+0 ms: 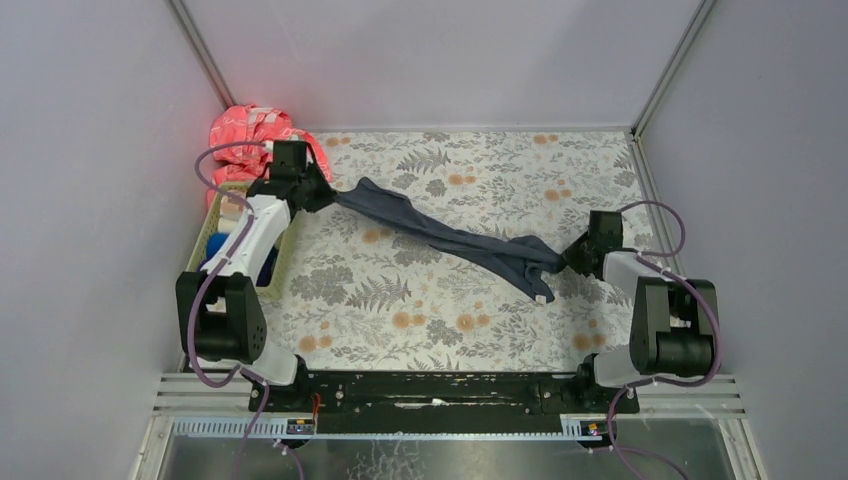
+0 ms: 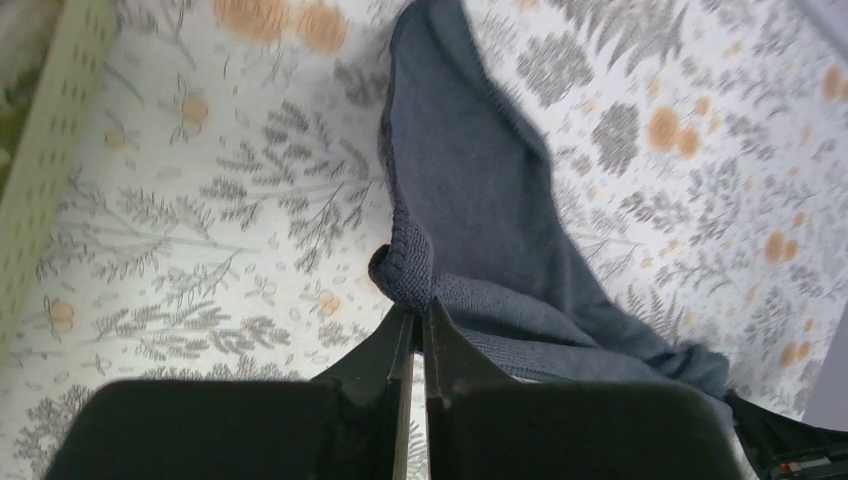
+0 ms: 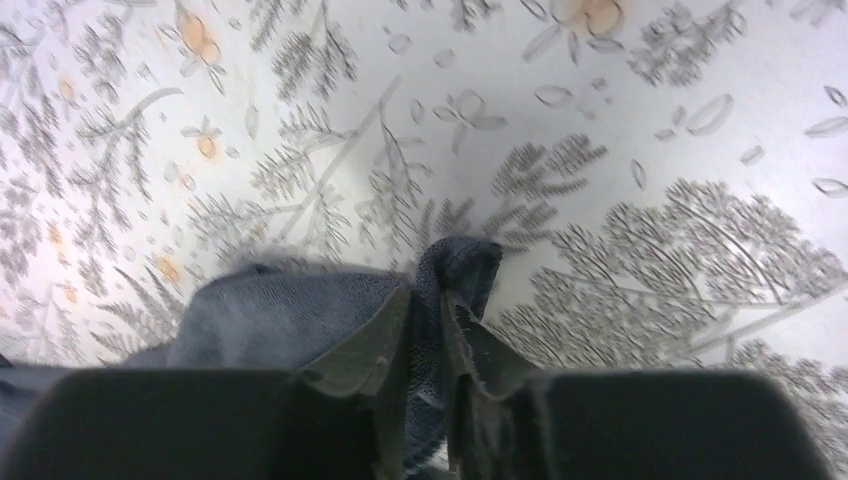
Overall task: Roll the towels
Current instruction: Flatten out the towel at the center of the board.
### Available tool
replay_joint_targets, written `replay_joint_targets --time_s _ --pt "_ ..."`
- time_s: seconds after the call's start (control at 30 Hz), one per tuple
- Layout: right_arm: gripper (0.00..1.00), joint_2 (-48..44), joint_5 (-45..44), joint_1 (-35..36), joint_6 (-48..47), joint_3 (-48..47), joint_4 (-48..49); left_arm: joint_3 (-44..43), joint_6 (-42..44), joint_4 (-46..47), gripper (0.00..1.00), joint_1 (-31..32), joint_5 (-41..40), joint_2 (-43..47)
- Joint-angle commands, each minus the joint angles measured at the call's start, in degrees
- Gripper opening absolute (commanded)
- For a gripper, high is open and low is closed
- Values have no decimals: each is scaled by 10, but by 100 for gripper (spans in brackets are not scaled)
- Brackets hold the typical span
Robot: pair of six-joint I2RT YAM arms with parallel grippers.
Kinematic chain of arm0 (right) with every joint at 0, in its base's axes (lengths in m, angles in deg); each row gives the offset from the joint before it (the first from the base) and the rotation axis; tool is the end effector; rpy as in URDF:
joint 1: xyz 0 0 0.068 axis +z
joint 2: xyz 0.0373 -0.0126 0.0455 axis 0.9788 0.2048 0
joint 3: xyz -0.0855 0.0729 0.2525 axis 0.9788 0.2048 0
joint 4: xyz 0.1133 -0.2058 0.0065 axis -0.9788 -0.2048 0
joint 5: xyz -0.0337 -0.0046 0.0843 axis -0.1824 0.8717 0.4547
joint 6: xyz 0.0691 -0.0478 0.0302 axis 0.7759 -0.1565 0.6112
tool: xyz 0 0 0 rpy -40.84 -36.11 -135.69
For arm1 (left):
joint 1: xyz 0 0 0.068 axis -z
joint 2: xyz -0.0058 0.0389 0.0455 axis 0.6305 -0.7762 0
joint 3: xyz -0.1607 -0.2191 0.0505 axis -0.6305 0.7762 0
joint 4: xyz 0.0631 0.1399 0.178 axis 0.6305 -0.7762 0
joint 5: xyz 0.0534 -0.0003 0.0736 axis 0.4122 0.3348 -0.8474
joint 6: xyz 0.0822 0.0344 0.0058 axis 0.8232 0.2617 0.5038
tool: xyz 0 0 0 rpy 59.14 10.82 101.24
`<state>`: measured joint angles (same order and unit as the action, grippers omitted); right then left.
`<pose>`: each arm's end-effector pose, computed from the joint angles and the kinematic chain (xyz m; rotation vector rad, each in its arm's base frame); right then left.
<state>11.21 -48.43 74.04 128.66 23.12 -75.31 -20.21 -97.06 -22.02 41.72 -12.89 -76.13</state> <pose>0.2754 -0.0224 0.1454 1.0231 2.1786 0.3026 0.3363 -0.0231 0.2569 -0.5390 2.3410 -0.3911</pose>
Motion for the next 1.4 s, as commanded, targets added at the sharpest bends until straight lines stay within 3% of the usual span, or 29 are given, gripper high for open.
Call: replay_joint_targets --time_s 0.0,0.07,0.37,0.5,0.67,0.83,1.07,1.17,1.2,1.37 --pt "13 45 6 -4 -20 -86 5 -85 14 4 0 -15 -2 -30" --pt "1 62 10 -6 -30 -141 -9 -134 8 -2 0 -21 10 -55" --pt "0 93 60 -26 -70 -443 -66 -409 -13 -36 0 -59 62 -132" --pt "0 75 78 -29 -92 -507 -89 -445 -6 -37 0 -65 77 -109" --pt "3 9 82 -29 -120 -437 -101 -292 -11 -2 0 -65 73 -11" --pt "15 -72 76 -29 -124 -258 -108 -56 -45 20 2 -65 69 87" --pt "47 -182 56 -29 -118 -56 -128 239 -88 46 14 -64 99 202" --pt "55 -216 67 -29 -134 -30 -152 284 -82 12 21 -64 57 267" --pt "58 -226 70 -29 -142 -27 -159 284 -79 -3 28 -64 37 287" --pt "65 -228 72 -29 -160 -26 -150 244 -51 -33 37 -64 -3 314"
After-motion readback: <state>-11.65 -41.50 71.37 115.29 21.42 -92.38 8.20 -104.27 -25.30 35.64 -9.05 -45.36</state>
